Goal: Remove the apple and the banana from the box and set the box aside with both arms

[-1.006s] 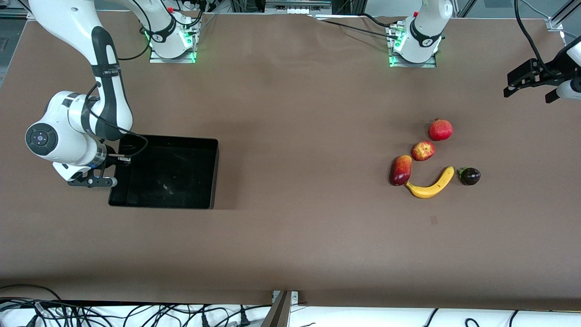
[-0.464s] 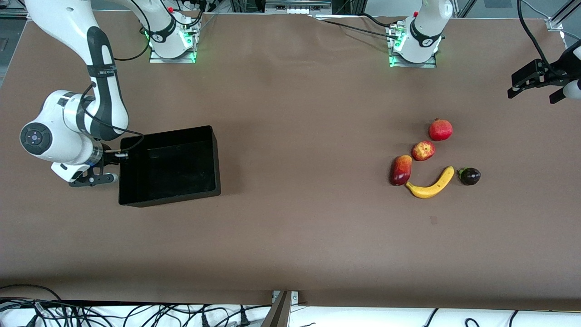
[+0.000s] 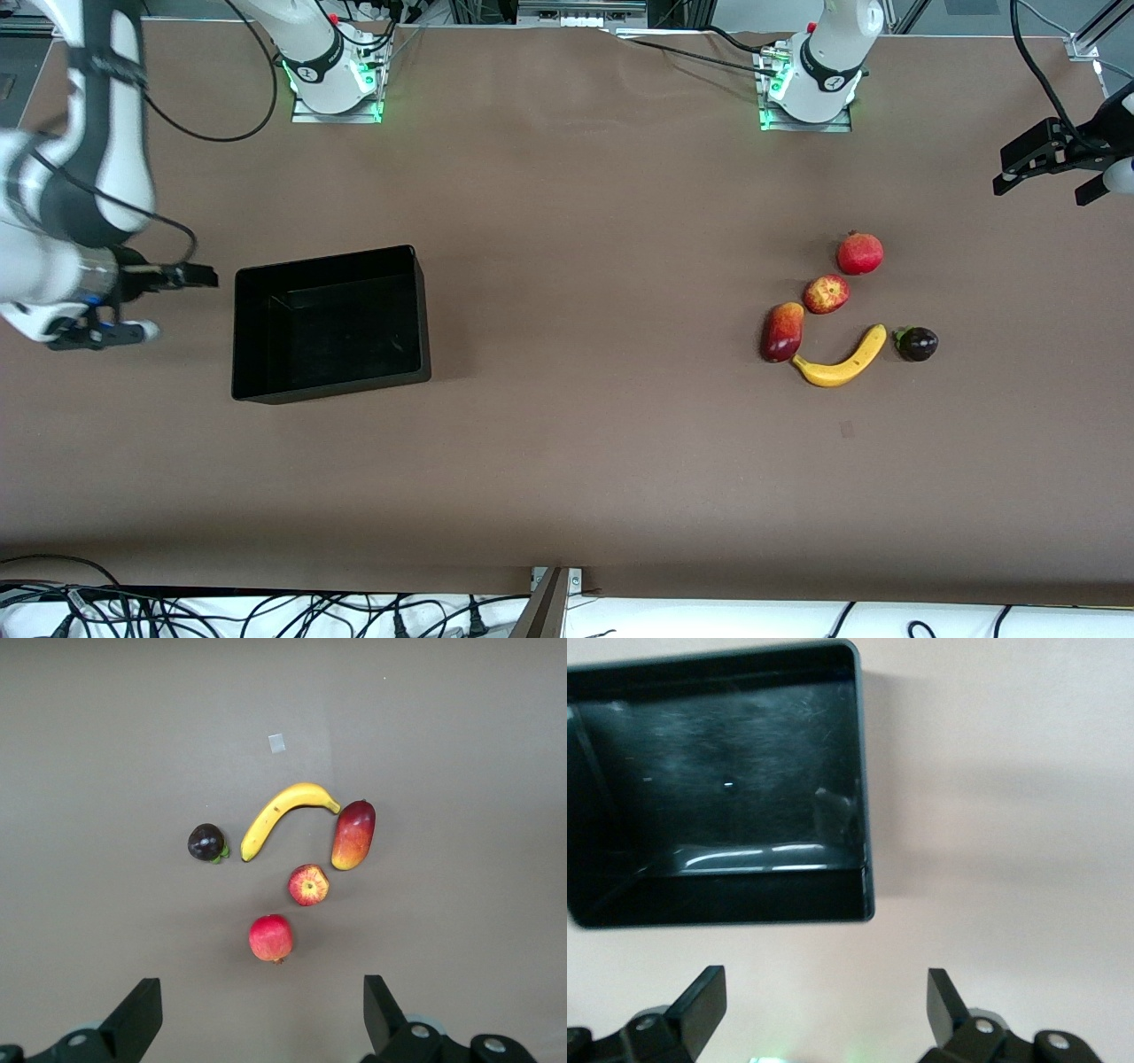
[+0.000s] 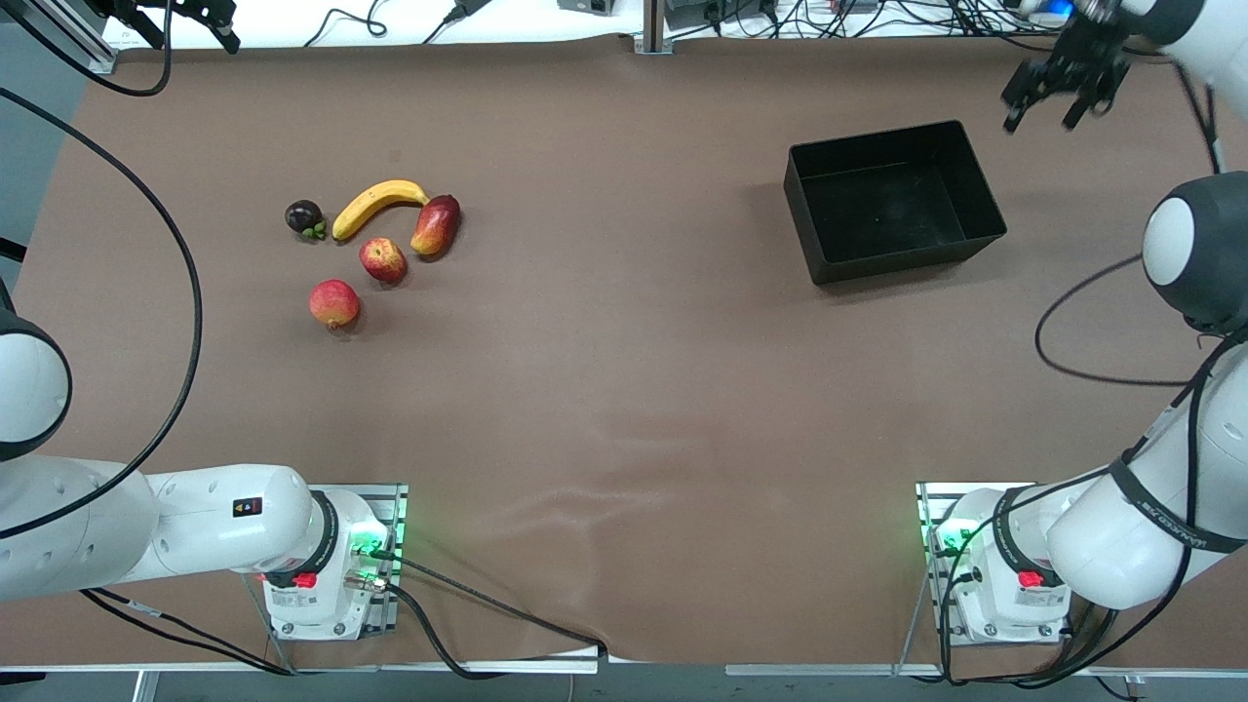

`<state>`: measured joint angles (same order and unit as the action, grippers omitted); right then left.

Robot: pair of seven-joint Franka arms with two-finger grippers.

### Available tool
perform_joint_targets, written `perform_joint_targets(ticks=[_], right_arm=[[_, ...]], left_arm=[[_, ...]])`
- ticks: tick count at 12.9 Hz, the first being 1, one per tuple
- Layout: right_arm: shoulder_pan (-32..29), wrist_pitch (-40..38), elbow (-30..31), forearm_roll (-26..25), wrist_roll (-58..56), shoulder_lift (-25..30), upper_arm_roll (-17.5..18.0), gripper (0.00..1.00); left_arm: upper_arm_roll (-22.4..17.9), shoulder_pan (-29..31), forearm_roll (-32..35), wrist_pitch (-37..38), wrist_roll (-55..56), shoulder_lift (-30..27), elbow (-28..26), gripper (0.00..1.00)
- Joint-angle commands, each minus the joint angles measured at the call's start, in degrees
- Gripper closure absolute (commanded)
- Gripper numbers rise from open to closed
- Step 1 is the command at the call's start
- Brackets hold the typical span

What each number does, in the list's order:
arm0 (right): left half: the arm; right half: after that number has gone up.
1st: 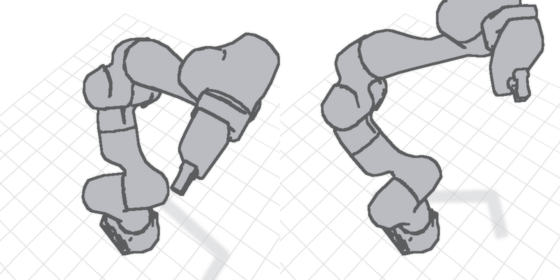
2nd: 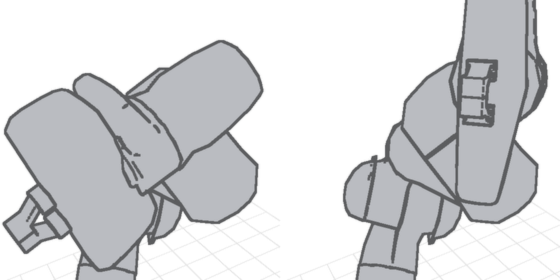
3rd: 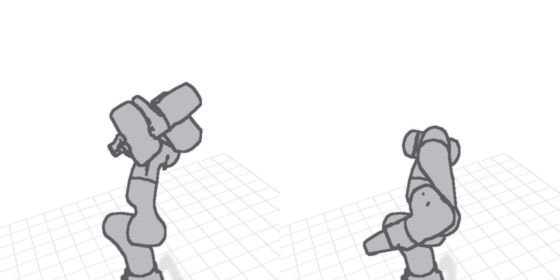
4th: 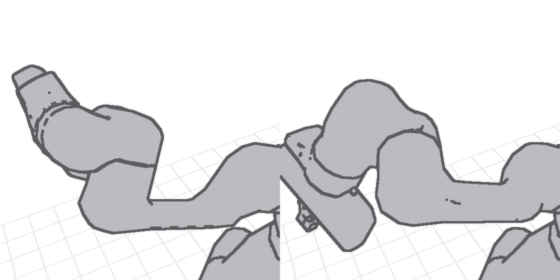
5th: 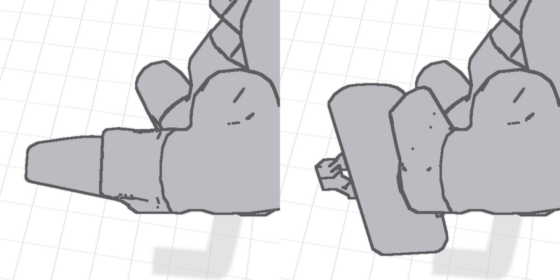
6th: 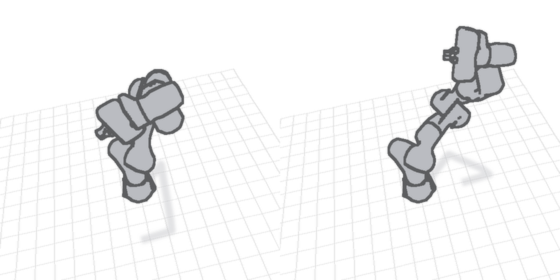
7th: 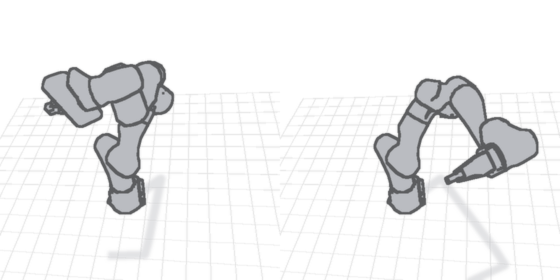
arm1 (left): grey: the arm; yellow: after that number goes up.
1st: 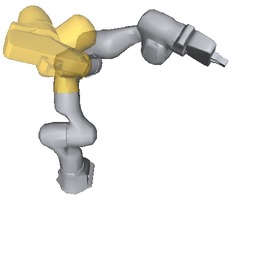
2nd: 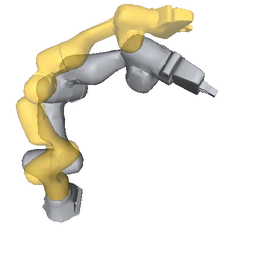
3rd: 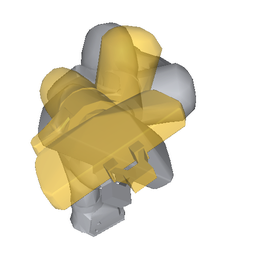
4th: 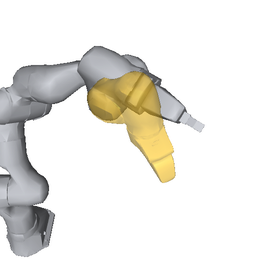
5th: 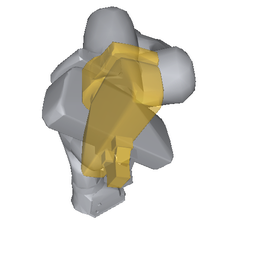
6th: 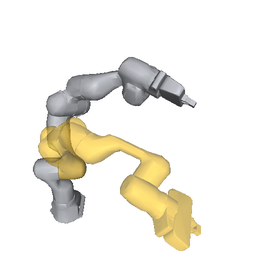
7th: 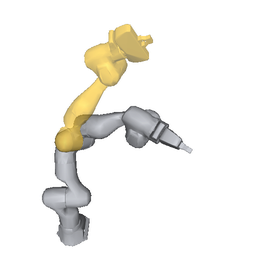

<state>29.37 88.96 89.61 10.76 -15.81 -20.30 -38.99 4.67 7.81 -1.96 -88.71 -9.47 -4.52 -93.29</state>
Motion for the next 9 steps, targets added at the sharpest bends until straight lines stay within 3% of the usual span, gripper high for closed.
perform_joint_targets(ticks=[1, 4, 5, 7, 8, 9], right_arm=[[-0.1, -8.4, -7.9, -0.9, 2.2, -0.5, 0.1, 0.00], [-0.8, -11.2, -8.9, -2.1, 1.5, 0.8, 1.5, 0.00], [-4.5, -11.3, -8.7, -3.5, 2.3, 2.1, 6.2, 0.00], [-15.8, -8.6, -6.0, -12.2, 9.0, 6.6, 22.3, 0.00], [-20.6, -4.2, -1.1, -15.0, 11.3, 10.3, 28.7, 0.00], [-25.2, 2.2, 6.0, -15.3, 11.2, 15.5, 33.0, 0.00]], left_arm=[[0.3, 0.5, -0.1, 0.2, 0.2, 1.0, 1.8, 0.00], [0.3, 0.7, -0.1, 0.2, 0.2, 1.4, 1.8, 0.00], [0.3, 0.8, -0.1, 0.2, 0.2, 1.4, 1.8, 0.00], [0.3, 1.5, -0.1, 0.2, 0.2, 1.4, 1.9, 0.00], [0.3, 1.5, -0.2, 0.2, 0.2, 1.4, 2.0, 0.00], [0.3, 1.5, -0.2, 0.2, 0.2, 1.4, 2.6, 0.00]])
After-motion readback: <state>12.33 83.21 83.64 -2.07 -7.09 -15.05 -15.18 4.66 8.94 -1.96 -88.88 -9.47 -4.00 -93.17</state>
